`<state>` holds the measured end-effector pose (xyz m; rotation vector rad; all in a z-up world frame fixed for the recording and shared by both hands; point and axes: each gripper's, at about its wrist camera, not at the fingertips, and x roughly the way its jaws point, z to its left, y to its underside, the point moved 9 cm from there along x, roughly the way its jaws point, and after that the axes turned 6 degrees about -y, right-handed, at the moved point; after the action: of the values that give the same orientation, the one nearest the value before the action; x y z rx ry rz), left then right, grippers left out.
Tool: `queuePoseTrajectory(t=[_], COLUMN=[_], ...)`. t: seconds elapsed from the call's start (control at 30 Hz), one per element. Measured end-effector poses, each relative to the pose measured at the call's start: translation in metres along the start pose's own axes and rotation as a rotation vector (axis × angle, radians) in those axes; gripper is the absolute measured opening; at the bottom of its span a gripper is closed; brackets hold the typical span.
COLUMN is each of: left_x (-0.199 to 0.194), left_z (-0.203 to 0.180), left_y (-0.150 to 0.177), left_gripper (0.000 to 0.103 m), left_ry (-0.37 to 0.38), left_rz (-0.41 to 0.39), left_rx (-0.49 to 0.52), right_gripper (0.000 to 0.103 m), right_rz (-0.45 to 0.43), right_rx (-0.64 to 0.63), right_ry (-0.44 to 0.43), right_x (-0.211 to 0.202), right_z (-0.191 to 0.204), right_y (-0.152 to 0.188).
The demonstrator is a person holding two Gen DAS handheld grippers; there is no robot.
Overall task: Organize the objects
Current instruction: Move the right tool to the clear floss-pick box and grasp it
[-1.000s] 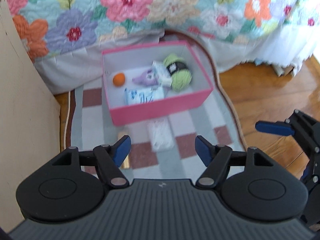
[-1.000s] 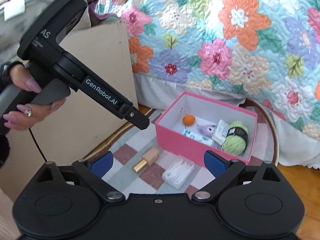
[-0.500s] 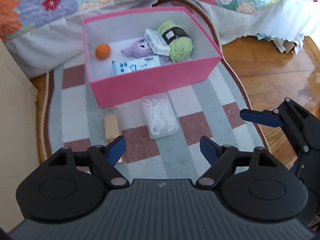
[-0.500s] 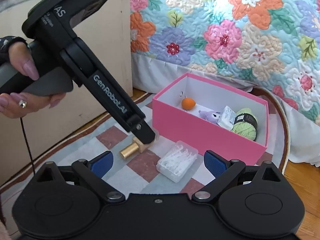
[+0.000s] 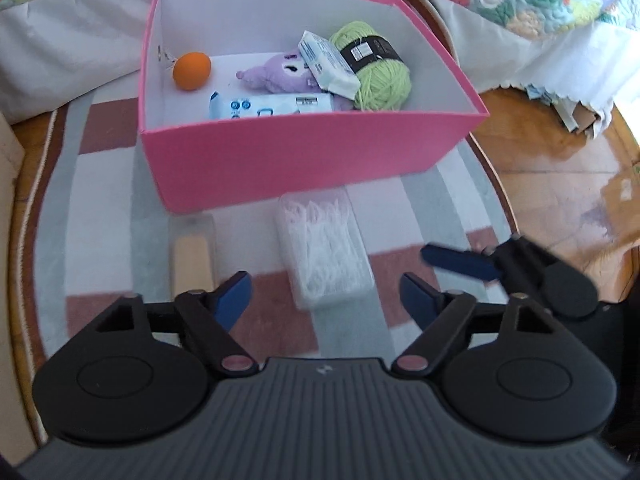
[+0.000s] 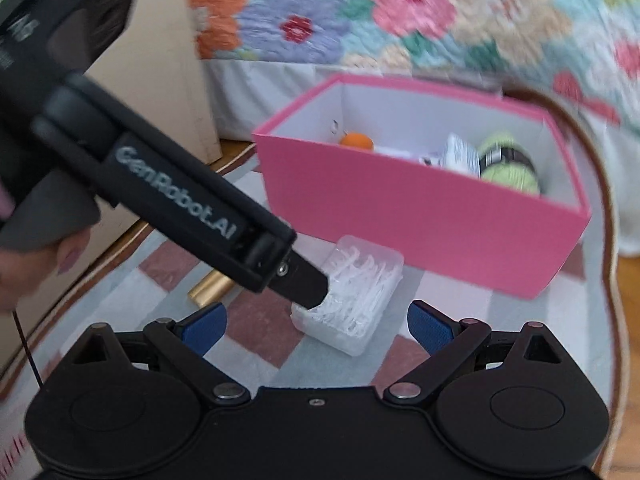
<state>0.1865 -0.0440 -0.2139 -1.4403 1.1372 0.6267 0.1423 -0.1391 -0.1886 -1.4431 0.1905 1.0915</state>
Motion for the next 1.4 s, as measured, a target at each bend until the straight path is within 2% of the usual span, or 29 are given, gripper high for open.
queuePoseTrajectory(t=[0.07, 0.13, 0.23, 0.3, 0.33, 0.37, 0.4, 0.5, 0.57, 0.73, 0.9, 1.1, 1.23, 1.3, 1.33, 1.4], left_x=[0.01, 0.02, 0.03, 0.034, 0.034, 0.033, 0.034, 0.037, 0.033, 0.027, 0.034, 0.037, 0.041, 0.043, 0.045, 0.051], left_z=[-0.002, -0.004, -0.003, -0.001, 0.0, -0.001, -0.001, -0.008, -0.016, -0.024, -0.024, -0.026, -0.028, -0.03, -0.029, -0.027], left_y=[-0.003, -0.005, -0.006, -0.004, -0.005, -0.004, -0.003, 0.007, 0.013, 0.018, 0.022, 0.014, 0.006, 0.001, 0.0, -0.001], left_gripper=[0.054, 0.051, 0.038, 0.036, 0.033, 0.03, 0.029, 0.027, 0.027, 0.028, 0.029, 0.031, 0.031, 0.033, 0.042, 0.045], left_ry=[0.016, 0.03, 0.047, 0.062, 0.075, 0.095, 0.13, 0.211, 0.238, 0.199, 0.203, 0.176, 0.181, 0.158, 0.13, 0.074], left_rz=[-0.003, -0.009, -0.012, -0.01, -0.022, -0.019, -0.002, 0.085, 0.103, 0.069, 0.089, 0.043, 0.014, -0.019, -0.033, -0.036], left_rx=[0.008, 0.01, -0.01, -0.037, -0.053, -0.065, -0.097, -0.184, -0.197, -0.182, -0.198, -0.142, -0.131, -0.097, -0.079, -0.041], right_gripper=[0.099, 0.098, 0.091, 0.085, 0.082, 0.071, 0.069, 0.066, 0.066, 0.066, 0.067, 0.072, 0.072, 0.072, 0.072, 0.072], right_rz=[0.019, 0.041, 0.085, 0.099, 0.098, 0.099, 0.103, 0.127, 0.152, 0.185, 0.224, 0.233, 0.187, 0.179, 0.179, 0.191], right_rx=[0.035, 0.064, 0.1, 0.108, 0.128, 0.146, 0.156, 0.138, 0.152, 0.258, 0.236, 0.284, 0.34, 0.366, 0.375, 0.38], right_ry=[0.015, 0.023, 0.05, 0.086, 0.072, 0.05, 0.044, 0.062, 0.066, 0.007, 0.008, 0.103, 0.192, 0.158, 0.125, 0.047], right_x=[0.014, 0.027, 0.043, 0.049, 0.049, 0.049, 0.049, 0.042, 0.033, 0.007, -0.002, -0.022, -0.034, -0.038, -0.042, -0.041], right_z=[-0.008, -0.014, -0.019, -0.019, -0.017, -0.014, -0.012, -0.008, -0.007, -0.006, -0.004, -0.029, -0.059, -0.062, -0.059, -0.049], right_y=[0.003, 0.006, 0.01, 0.011, 0.012, 0.013, 0.014, 0.017, 0.02, 0.039, 0.062, 0.082, 0.082, 0.079, 0.08, 0.078])
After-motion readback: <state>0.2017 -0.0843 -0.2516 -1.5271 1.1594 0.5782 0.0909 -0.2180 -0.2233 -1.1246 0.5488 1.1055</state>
